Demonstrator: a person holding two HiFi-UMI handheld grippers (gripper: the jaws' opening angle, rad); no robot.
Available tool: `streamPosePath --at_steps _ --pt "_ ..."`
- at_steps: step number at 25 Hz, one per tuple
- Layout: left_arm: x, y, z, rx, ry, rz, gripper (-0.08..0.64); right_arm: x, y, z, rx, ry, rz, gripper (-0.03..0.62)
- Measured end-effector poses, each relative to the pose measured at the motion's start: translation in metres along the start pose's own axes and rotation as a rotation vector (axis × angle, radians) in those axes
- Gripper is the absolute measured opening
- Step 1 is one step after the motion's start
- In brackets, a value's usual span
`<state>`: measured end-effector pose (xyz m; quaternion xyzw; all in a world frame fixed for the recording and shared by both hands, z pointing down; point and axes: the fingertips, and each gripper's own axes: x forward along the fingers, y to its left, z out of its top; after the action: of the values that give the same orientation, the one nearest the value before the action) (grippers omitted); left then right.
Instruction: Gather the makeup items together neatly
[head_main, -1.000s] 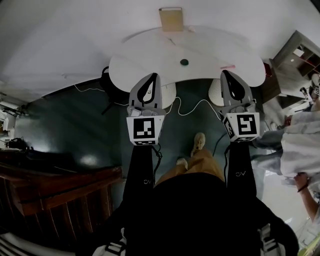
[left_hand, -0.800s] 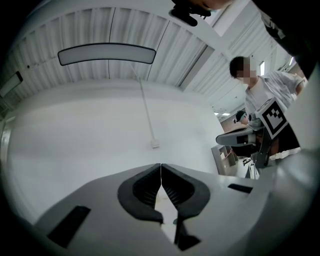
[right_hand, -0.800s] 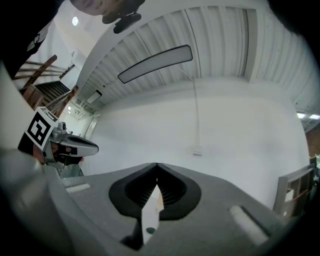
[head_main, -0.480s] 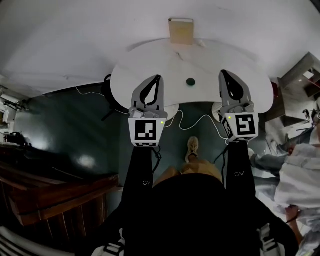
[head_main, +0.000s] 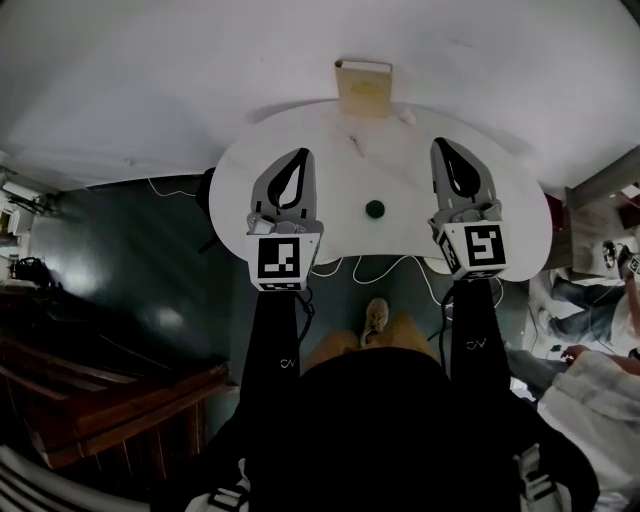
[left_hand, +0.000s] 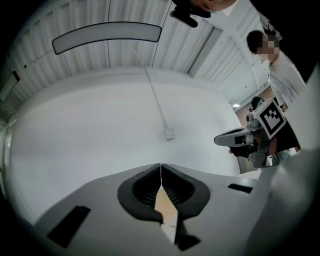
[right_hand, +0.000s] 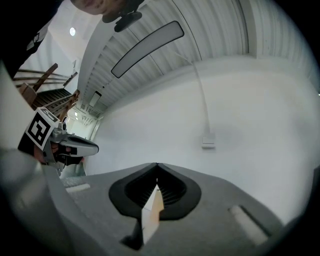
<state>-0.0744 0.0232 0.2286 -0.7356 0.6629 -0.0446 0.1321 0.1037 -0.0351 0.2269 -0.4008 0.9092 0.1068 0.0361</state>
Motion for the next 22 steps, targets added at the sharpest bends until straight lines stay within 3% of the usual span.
streamPosePath --at_steps 7,14,22 --pt "0.048 0.012 -0.012 0.016 0.028 0.011 0.010 0.042 -0.022 -0.020 0.024 0.008 0.037 0.005" --pt "0.084 0.032 -0.030 0.010 0.042 -0.022 0.010 0.073 -0.027 -0.042 0.016 0.038 0.007 0.005" --pt "0.117 0.050 -0.046 -0.034 0.013 -0.128 0.009 0.106 -0.017 -0.054 0.008 0.061 -0.054 0.005"
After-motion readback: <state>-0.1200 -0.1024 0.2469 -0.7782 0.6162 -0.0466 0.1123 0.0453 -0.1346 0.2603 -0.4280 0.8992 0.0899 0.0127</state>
